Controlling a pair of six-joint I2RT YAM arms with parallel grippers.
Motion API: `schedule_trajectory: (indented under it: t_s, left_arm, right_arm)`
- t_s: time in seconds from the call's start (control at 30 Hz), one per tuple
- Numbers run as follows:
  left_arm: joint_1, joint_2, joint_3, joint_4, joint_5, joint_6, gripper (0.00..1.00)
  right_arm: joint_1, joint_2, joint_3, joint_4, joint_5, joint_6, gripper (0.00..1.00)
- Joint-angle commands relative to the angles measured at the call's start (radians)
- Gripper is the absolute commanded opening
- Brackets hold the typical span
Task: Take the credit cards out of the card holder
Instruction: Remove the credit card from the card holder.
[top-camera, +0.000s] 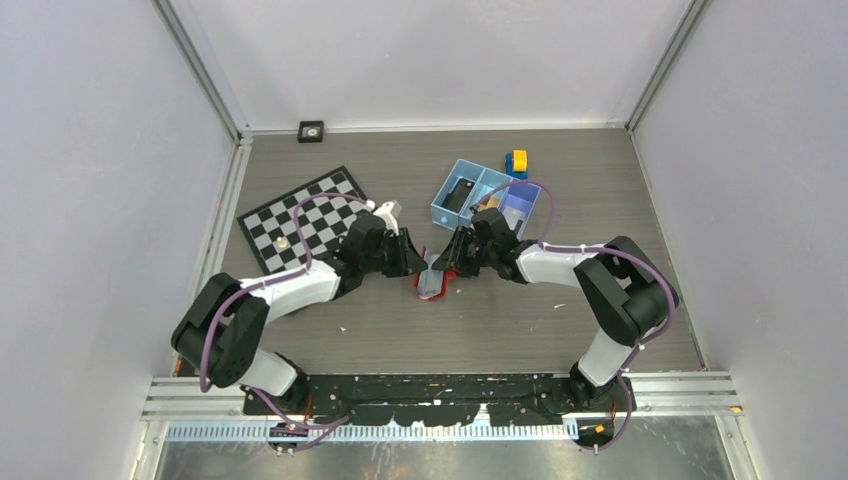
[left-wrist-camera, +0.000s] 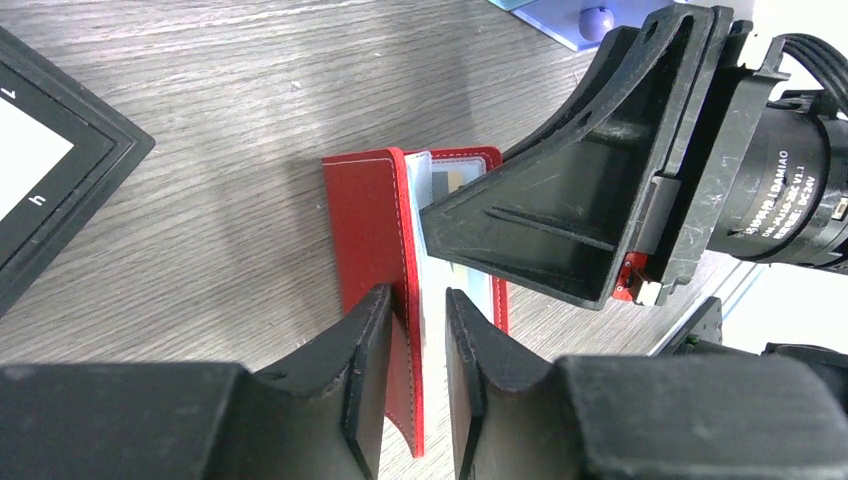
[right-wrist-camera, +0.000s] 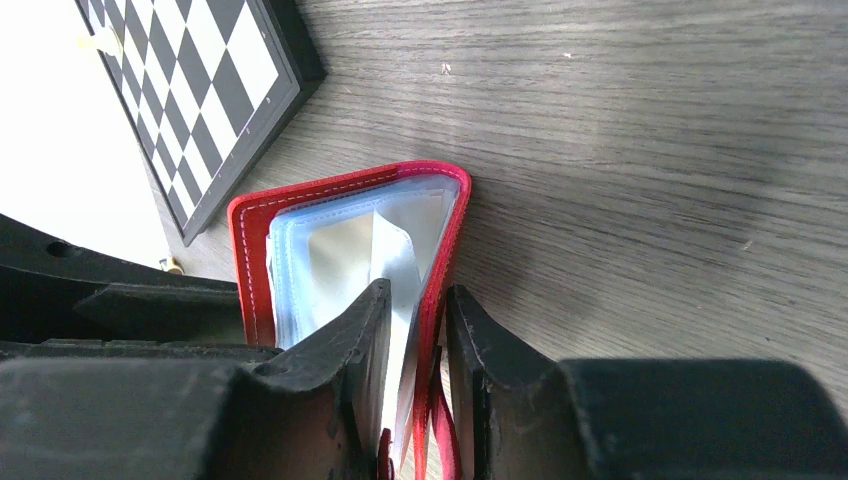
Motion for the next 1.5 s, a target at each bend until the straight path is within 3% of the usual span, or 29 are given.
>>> schedule_trajectory:
  t_s: [0.0, 0.27, 0.5, 0.67, 1.17, 1.23, 1.33, 1.47]
  left_arm:
    - [-0.006, 0.017, 0.063, -0.058, -0.018, 0.035, 0.29]
    - [-0.007, 0.036, 0.082, -0.089, -0.026, 0.044, 0.15]
    - [-0.013, 0.057, 0.107, -0.128, -0.047, 0.060, 0.15]
    - [-0.022, 0.081, 0.134, -0.170, -0.068, 0.079, 0.14]
    - [-0.101, 0.104, 0.220, -0.315, -0.218, 0.161, 0.08]
    - [-0.110, 0.101, 0.224, -0.317, -0.225, 0.169, 0.05]
    - [-0.123, 0.100, 0.236, -0.337, -0.258, 0.181, 0.00]
    - [-0.125, 0.086, 0.236, -0.345, -0.285, 0.184, 0.00]
  right_arm:
    - [-0.001, -0.015, 0.024, 0.013, 0.000, -0.011, 0.32]
    - [0.000, -0.018, 0.021, 0.013, 0.000, -0.012, 0.32]
    - [0.000, -0.021, 0.024, 0.010, 0.003, -0.013, 0.32]
    - [0.002, -0.021, 0.023, 0.010, 0.003, -0.015, 0.38]
    - [0.001, -0.021, 0.018, 0.020, 0.001, -0.004, 0.41]
    - [0.000, -0.024, 0.017, 0.016, 0.005, -0.004, 0.36]
    - [-0.002, -0.032, 0.023, -0.025, 0.037, -0.015, 0.20]
    - [-0.004, -0.029, 0.034, -0.070, 0.069, -0.031, 0.04]
